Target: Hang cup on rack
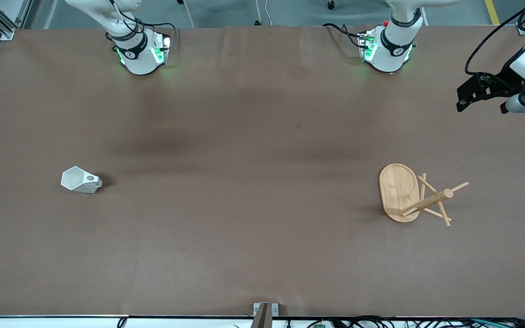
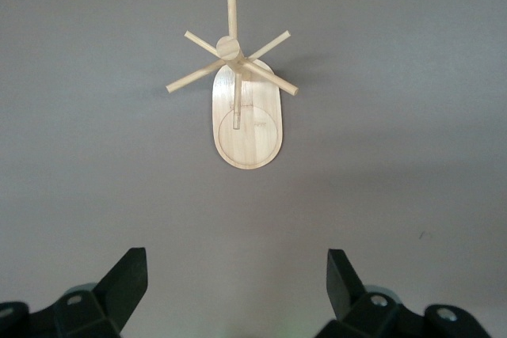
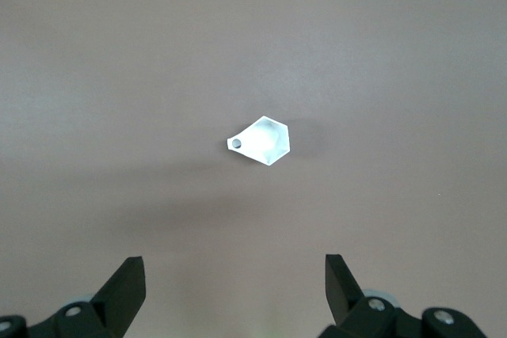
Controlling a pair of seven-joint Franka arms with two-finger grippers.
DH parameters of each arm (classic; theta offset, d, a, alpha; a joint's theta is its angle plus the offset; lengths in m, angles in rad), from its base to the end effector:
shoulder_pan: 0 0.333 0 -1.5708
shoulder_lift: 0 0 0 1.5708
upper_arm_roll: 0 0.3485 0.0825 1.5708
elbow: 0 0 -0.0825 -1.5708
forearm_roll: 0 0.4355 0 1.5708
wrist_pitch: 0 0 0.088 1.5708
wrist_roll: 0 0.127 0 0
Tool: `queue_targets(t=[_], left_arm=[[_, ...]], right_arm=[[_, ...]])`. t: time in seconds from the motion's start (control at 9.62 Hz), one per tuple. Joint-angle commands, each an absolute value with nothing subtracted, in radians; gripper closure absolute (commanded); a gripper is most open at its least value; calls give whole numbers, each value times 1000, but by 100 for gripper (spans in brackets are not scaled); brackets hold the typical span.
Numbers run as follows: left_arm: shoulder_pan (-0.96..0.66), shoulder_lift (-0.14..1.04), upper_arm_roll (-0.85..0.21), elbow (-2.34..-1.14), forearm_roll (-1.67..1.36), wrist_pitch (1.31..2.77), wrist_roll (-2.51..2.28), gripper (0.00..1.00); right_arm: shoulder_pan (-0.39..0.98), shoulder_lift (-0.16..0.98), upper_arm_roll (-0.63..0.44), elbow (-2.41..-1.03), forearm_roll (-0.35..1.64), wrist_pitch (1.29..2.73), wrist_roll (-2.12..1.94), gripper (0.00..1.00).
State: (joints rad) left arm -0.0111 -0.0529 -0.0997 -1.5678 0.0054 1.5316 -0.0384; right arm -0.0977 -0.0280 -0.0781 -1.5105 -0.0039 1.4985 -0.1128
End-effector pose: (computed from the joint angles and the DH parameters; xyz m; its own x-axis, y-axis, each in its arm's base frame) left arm 0.5807 -0.0656 0.6664 0.9973 -0.0721 0.0168 -0.0719 -0.9974 -0.0100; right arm 0.5800 -0.1043 0.6786 0.9979 -0.0632 0.0156 -0.0633 -0.9980 0.0035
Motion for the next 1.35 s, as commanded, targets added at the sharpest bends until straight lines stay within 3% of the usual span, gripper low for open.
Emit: queue_targets(t=[0.0, 0.73, 1.25], left_arm=[[-6, -43, -100, -1583, -11, 1529, -28, 0], [-3, -41, -97, -1583, -18, 1529, -20, 0], [-3, -40, -97, -1583, -20, 1529, -20, 0]], right_arm=[[-110, -49, -69, -1526, 12, 1497, -124, 0], [-120, -16, -74, -1537, 12, 1534, -149, 0], [-123, 86, -153, -1750, 14, 1879, -296, 2]])
